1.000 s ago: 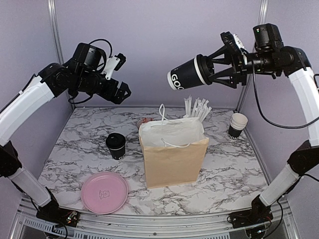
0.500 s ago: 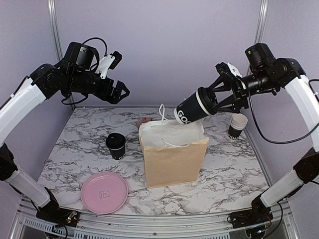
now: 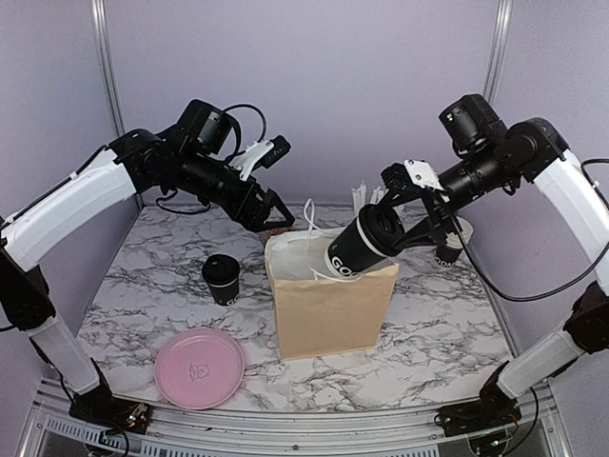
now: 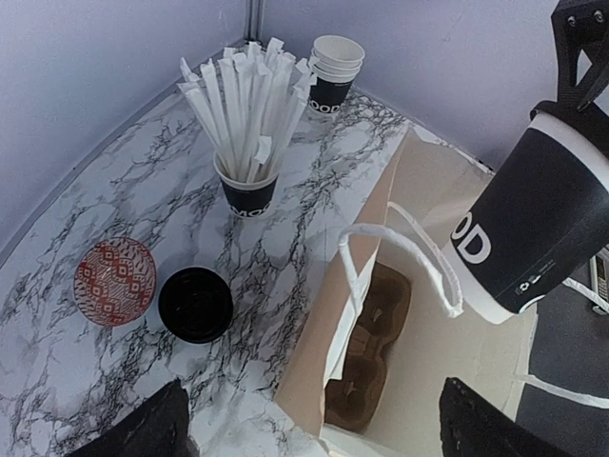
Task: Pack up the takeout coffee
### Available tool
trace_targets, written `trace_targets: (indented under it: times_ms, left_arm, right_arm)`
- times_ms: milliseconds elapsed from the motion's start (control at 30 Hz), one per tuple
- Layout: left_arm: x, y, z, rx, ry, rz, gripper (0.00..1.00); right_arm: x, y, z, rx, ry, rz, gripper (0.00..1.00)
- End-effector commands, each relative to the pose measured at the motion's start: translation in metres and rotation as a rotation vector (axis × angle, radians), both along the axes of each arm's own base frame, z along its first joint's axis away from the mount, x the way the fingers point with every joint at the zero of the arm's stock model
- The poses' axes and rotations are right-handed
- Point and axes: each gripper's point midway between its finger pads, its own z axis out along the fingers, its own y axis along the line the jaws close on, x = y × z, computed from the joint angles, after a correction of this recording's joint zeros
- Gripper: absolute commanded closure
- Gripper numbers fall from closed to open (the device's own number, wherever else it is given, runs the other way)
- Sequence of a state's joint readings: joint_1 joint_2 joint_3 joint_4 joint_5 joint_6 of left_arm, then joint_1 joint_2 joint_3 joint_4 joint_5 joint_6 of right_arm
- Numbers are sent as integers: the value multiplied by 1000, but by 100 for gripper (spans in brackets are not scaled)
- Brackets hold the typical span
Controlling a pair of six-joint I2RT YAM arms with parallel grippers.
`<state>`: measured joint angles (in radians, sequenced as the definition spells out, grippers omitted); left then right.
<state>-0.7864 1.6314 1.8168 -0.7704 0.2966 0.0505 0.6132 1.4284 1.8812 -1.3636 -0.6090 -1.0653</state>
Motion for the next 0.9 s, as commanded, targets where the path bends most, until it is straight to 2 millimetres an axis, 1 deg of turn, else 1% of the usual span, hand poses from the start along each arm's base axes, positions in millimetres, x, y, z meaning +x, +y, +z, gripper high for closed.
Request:
trace_targets:
  times_ms: [0,133,267,333,433,600,733,867]
  left_arm:
    - [-14,-15,-4,1,40,-95,10]
    - [-15,-24,-16,29,41,-126,14]
    - [-13,-25,-29,63,39,-128,18]
    - [-13,-25,-35,78,48,-133,20]
    - [-10,-28,-41,99,54,-139,23]
    - [-11,-33,-37,90,61,-166,33]
    - [-13,-33,-37,89,69,-172,33]
    - [-10,-35,-33,85,52,-173,32]
  right_arm:
    - [6,9,-15,-96,-28,-29,55]
    - [14,19,-28,-145,-25,-36,56]
    - [19,23,-43,-191,-5,-38,57]
    - [19,25,-47,-208,0,-37,57]
    - [19,24,-47,-226,-20,-43,57]
    - [19,25,-49,-238,-30,-41,56]
    - [17,28,-53,-253,-32,-33,57]
    - [12,28,-56,-268,-34,-33,57]
